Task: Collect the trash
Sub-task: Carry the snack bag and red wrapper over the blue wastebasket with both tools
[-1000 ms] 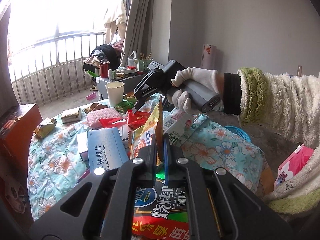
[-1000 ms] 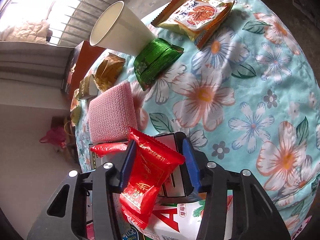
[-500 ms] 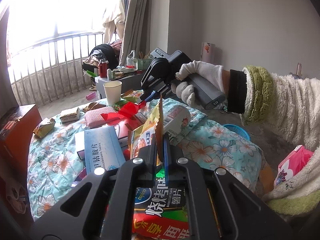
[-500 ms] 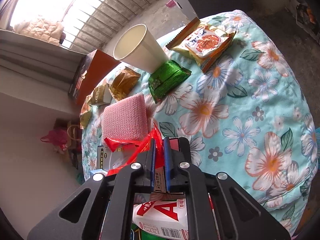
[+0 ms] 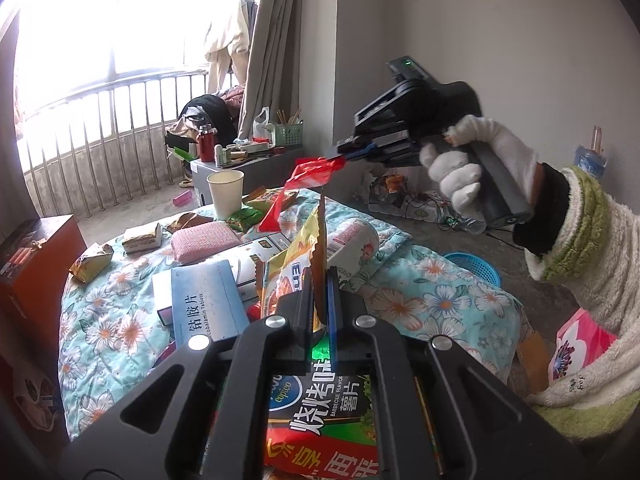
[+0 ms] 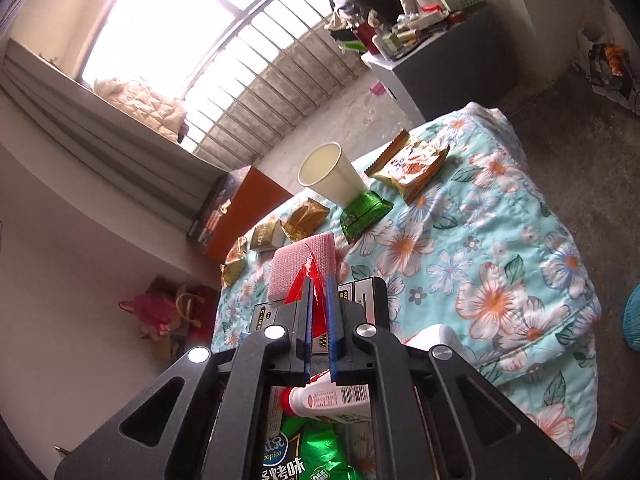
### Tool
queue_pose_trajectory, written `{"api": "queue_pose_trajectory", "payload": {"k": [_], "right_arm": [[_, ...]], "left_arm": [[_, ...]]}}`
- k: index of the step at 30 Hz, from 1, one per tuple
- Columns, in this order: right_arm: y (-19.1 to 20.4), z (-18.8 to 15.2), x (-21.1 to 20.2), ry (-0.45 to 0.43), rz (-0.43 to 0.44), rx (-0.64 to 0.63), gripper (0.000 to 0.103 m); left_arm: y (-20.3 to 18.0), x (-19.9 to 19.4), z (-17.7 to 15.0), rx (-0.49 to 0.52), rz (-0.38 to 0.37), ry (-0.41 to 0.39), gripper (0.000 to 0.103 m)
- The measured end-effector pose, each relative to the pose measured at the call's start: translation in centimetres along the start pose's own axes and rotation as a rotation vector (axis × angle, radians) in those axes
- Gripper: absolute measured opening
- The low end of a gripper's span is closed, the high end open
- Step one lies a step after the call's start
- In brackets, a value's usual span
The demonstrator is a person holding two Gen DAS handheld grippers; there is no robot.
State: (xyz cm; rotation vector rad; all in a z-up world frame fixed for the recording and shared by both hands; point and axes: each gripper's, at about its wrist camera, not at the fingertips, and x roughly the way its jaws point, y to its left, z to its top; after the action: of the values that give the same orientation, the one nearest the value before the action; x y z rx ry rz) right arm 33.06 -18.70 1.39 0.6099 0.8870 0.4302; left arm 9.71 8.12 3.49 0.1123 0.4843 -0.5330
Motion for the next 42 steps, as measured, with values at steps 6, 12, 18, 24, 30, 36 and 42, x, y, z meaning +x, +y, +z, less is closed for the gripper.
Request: {"api": "queue_pose_trajectory", "payload": {"k": [6, 12, 18, 24, 30, 36, 42], "right_arm": [[-1.0, -4.4, -6.9, -0.153, -0.007, 0.024, 0.006], [-4.1, -9.1, -12.3, -0.272, -0.008, 0.107, 0.006], [-8.0, -12.7, -17.0, -0.372, -0.018, 0.211, 0.006], [-12.2, -14.8, -21.2, -0.465, -0.027, 0.282, 0.006], [-15.7, -15.9, -23.8, -0.525, -0.045, 0.334, 0.006], [-19.4, -17.1, -26.5, -0.587, -0.066, 0.399, 0.006], [-24.1, -18.4, -30.7, -0.689, -0.105, 0.482, 0.006]], "left_arm": [[-0.3, -0.3, 0.5, 0.002, -0.001, 0.000, 0.004], [-0.8, -0.1, 1.4, 0.005, -0.009, 0.018, 0.004], [-2.8, 0.3, 3.1, 0.036, -0.035, 0.017, 0.004], [-6.0, 2.1, 5.2, 0.068, -0.091, 0.043, 0.004], [-10.2, 4.6, 7.6, 0.125, -0.163, 0.044, 0.004], [-15.4, 8.2, 10.0, 0.194, -0.278, 0.058, 0.004], [-21.5, 13.3, 12.3, 0.234, -0.422, 0.114, 0.004]]}}
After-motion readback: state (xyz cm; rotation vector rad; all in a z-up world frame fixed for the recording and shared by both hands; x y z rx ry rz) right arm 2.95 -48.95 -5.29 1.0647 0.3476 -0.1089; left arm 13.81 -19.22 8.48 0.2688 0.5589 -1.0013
